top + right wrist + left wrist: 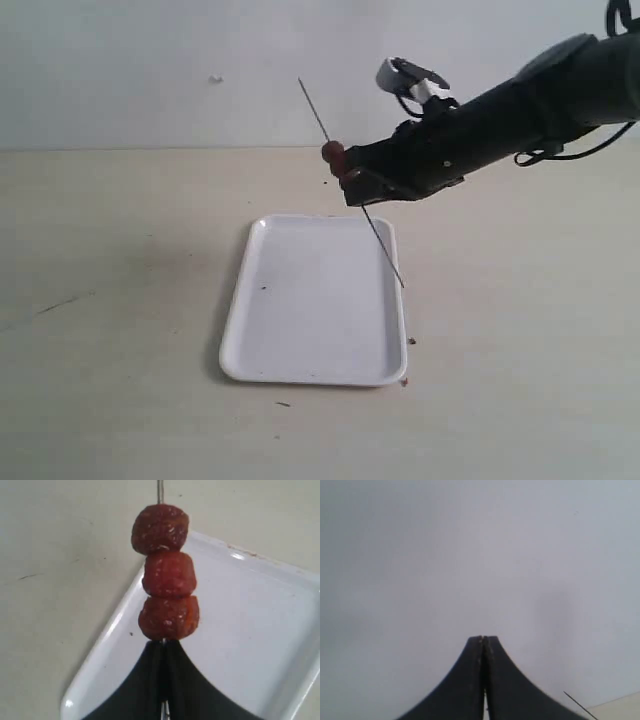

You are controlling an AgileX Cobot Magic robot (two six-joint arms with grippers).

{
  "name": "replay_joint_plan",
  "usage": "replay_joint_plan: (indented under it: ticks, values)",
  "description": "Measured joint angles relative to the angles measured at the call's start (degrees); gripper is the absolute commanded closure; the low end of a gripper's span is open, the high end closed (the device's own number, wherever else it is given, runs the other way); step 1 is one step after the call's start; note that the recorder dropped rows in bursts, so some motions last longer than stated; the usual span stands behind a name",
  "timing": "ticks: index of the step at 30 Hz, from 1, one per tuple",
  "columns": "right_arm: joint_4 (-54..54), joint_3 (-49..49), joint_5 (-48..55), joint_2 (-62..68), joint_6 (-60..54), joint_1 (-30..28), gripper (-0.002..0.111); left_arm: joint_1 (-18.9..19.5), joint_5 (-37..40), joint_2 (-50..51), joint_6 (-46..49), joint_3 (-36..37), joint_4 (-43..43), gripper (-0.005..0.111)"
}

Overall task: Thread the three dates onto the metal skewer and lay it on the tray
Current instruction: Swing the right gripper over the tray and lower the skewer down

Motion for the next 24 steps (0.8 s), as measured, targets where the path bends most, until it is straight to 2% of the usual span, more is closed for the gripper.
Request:
replay_joint_plan:
  ticks: [4, 14, 24]
  values:
    - [-11.53, 1.58, -5.90, -0.43, 21.40, 7.04, 0.108, 0.00, -1.66, 0.00, 0.00, 0.47, 0.00, 0.107]
    - [-27.14, 2.58, -2.59, -0.43, 48.74, 13.43, 0.108, 0.00, -1.45, 0.00, 0.00, 0.47, 0.12, 0.107]
    - [-49.74, 2.58, -8.76, 0.37, 83.81, 20.08, 0.108, 0.00, 2.57, -2.56, 0.00, 0.47, 0.12, 0.107]
